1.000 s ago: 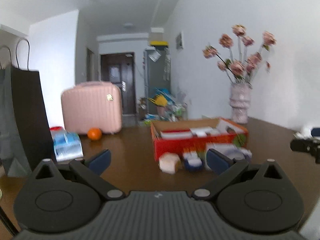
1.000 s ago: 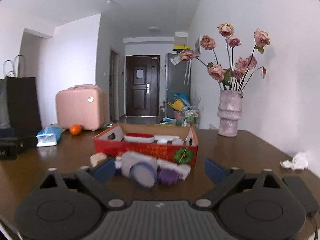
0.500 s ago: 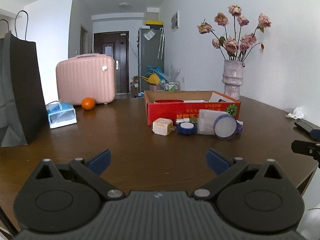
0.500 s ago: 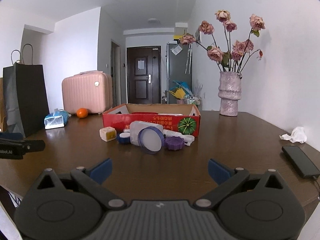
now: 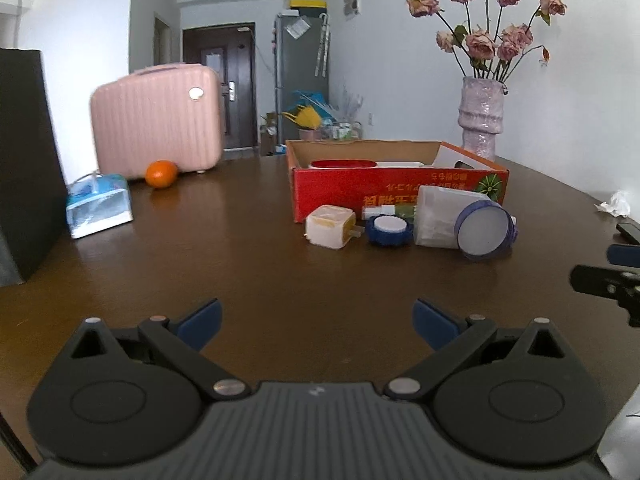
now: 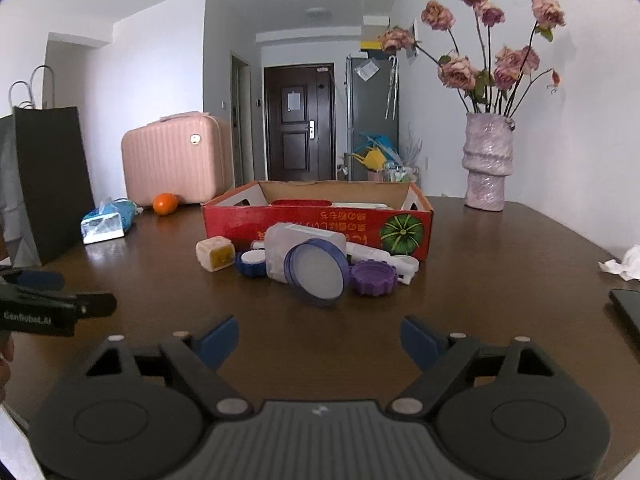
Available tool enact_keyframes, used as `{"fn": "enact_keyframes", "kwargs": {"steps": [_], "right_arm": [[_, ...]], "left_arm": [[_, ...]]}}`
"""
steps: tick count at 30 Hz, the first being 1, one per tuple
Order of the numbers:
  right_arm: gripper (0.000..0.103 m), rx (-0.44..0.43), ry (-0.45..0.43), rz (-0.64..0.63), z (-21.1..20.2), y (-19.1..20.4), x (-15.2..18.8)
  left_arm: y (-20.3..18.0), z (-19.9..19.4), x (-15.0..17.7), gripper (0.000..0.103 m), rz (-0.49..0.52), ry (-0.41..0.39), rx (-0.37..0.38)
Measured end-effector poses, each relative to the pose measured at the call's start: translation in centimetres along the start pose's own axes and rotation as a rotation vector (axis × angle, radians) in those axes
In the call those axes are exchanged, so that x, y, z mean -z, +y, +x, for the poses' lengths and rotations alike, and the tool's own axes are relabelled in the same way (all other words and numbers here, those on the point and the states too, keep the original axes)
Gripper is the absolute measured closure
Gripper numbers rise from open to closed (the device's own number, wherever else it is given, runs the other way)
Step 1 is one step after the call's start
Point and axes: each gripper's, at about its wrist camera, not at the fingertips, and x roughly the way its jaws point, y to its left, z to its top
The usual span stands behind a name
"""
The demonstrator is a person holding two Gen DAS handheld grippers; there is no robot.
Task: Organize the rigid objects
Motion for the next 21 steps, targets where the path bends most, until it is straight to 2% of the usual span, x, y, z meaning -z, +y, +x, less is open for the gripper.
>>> {"fn": "enact_keyframes", "kwargs": {"steps": [5, 9, 11, 14, 15, 16, 17, 19, 21], "right_arm": [[0.019, -0.012, 0.010, 0.051, 3.4, -1.0, -2.1], [0.027, -0.011, 0.023, 0.055, 6.4, -1.6, -3.6], [0.035, -0.013, 0.031, 0.044, 7.8, -1.8, -4.2], [0.054, -0.024, 0.047, 0.033, 9.8, -2.1, -4.7], [0.065, -0.030, 0.052, 0.030, 10.4, -2.2, -4.8], [0.082, -0.031, 0.060, 0.034, 11.1, -2.3, -4.8], [0.089, -0.033, 0.070, 0.038, 11.5, -2.4, -4.8], [0.097, -0.047, 0.109, 0.051, 12.1, -2.6, -4.9], [0.098, -0.169, 0.178, 0.139, 12.3, -3.4, -5.0]], "left_arm": [[-0.3, 3.0, -2.0, 0.001, -0.016, 0.001, 0.029], [-1.4, 5.6, -3.3, 0.005, -0.018, 0.023, 0.096], [-2.2, 6.7, -3.7, 0.011, -0.001, 0.026, 0.106], [-3.2, 8.2, -4.0, 0.021, 0.016, 0.044, 0.124], [-3.5, 8.5, -4.1, 0.022, 0.018, 0.050, 0.136], [-3.7, 8.9, -4.1, 0.024, 0.022, 0.056, 0.143], [-4.1, 9.1, -4.1, 0.026, 0.027, 0.058, 0.151], [-4.6, 9.2, -4.1, 0.026, 0.035, 0.058, 0.173], [-4.9, 8.9, -3.9, 0.026, 0.055, 0.050, 0.219]]}}
